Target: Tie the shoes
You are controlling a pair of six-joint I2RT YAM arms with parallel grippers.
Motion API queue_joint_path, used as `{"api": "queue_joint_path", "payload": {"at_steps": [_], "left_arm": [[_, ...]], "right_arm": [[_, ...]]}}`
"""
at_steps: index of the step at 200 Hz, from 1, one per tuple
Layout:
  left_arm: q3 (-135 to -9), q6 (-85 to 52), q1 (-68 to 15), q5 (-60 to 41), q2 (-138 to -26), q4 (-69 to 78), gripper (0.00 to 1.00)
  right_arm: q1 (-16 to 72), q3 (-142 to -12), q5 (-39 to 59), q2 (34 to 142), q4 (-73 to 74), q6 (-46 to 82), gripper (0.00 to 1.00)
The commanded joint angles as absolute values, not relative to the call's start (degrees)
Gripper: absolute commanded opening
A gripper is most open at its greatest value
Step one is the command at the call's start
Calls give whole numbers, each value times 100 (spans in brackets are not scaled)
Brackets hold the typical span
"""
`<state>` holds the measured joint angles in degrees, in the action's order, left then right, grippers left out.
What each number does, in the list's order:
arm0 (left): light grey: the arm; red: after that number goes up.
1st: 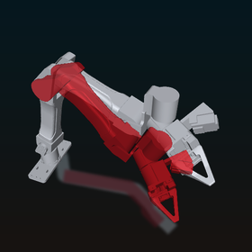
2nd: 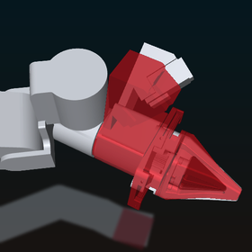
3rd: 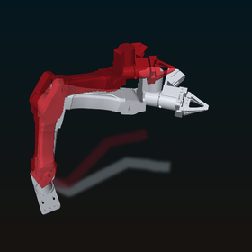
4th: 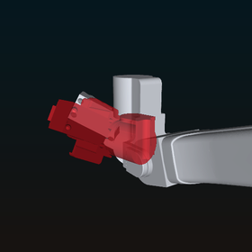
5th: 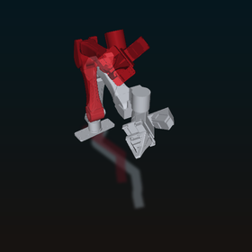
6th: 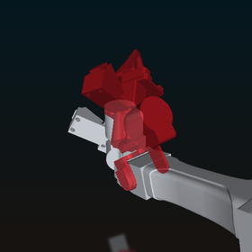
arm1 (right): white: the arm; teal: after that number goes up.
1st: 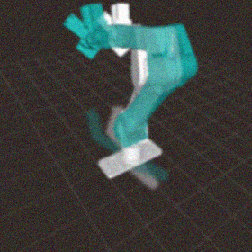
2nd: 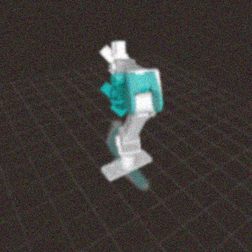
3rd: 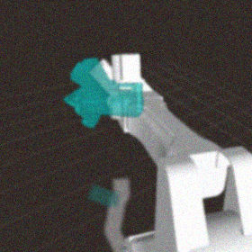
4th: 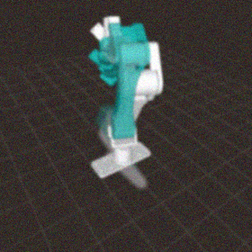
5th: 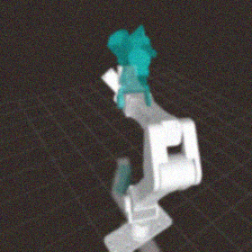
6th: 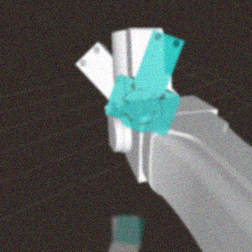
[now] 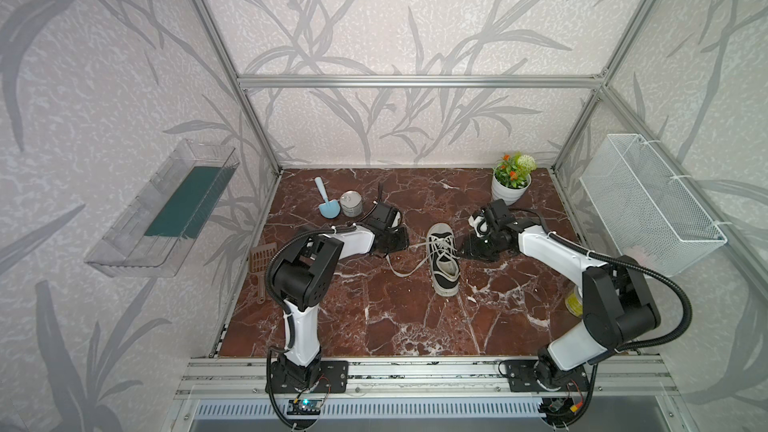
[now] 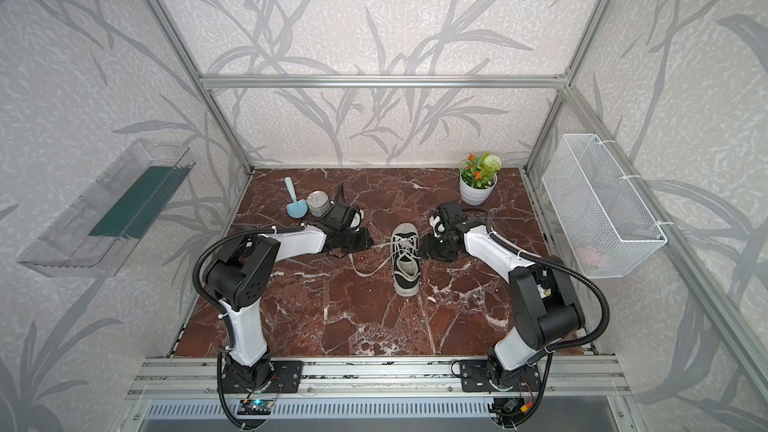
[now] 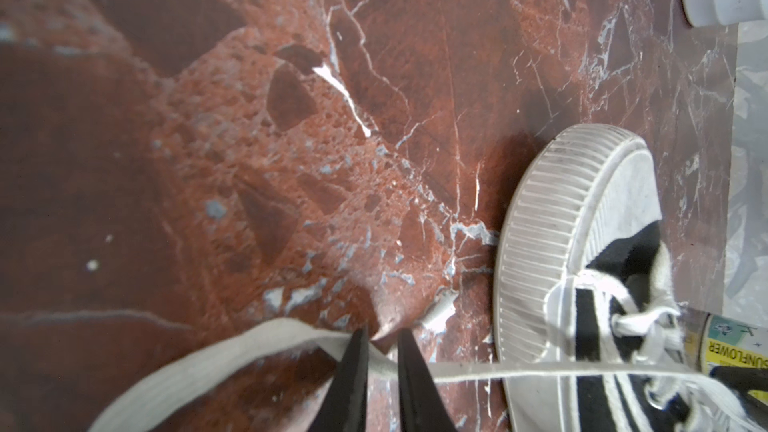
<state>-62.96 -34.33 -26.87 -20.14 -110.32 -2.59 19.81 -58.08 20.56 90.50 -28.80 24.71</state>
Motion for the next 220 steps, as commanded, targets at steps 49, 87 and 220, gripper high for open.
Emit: {"api": "queue_joint_path", "payload": {"at_steps": [49,87,220], "left_arm": [[-6718,-3073,-2658,-1968,-10478,-925,35],[-6558,-2653,-2727,-2110,-10244,-1014,37],[-5193,-1941,-3305,-2134,-10053,57,39]], "right_arm": [[1986,-5840,2146,8432,-3149,2480,56],[1978,-5835,2159,8252,-3232,2452,56],[1978,-5534,2285,7946,-3214,2417,56]]}}
